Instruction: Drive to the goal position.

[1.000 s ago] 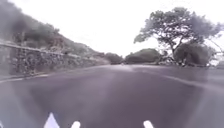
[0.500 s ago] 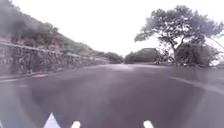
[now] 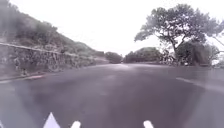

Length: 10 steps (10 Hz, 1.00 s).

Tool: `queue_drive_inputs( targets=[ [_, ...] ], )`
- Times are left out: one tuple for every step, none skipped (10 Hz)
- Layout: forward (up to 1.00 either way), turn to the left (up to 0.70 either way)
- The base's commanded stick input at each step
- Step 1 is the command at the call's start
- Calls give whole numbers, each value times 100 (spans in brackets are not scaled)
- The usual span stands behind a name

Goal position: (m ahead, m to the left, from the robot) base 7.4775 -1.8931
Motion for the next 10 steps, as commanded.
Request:
queue_drive_inputs(
  targets=[
    [70,0],
    [70,0],
    [70,0],
    [70,0],
    [70,0],
    [70,0],
    [70,0],
    [70,0],
    [70,0],
    [70,0]
  ],
)
